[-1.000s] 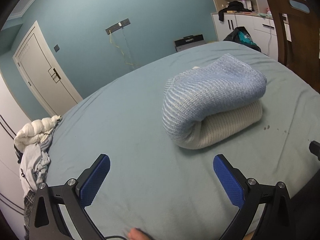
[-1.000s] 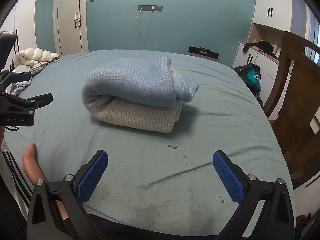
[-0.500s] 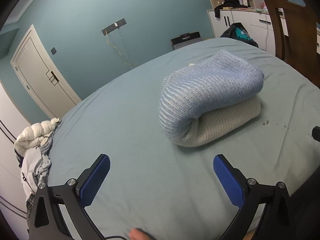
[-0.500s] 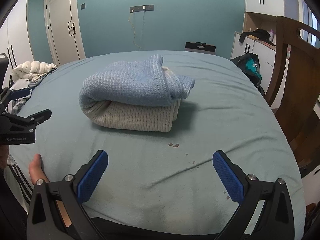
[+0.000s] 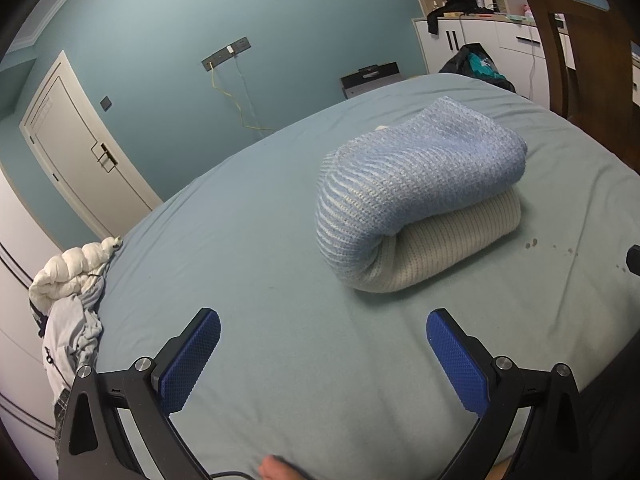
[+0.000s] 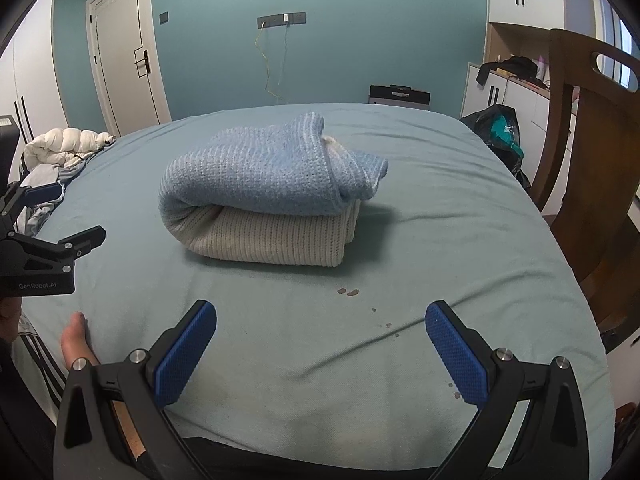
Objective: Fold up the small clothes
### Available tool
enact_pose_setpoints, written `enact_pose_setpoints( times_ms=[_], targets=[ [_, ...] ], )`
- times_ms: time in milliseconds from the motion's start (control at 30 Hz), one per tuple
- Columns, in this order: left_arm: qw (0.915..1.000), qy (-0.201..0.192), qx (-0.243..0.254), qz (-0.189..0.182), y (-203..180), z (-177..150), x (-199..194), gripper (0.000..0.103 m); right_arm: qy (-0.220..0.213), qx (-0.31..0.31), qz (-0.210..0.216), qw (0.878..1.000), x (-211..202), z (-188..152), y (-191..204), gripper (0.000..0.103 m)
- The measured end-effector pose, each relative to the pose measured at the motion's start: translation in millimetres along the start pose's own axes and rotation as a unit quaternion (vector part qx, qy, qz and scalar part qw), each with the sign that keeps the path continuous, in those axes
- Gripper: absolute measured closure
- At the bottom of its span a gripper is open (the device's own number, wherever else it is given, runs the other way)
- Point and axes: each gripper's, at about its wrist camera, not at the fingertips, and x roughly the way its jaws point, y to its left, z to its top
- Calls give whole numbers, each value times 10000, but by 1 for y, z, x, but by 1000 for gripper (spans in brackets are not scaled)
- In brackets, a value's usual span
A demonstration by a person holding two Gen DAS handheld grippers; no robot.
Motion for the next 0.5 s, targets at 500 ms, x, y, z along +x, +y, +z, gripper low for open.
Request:
enact_pose_setpoints(
  times_ms=[500],
  targets=[
    [9998, 39, -70, -174, 6, 0, 2, 0, -13, 59, 50, 10000, 0, 0, -4, 1]
  ],
)
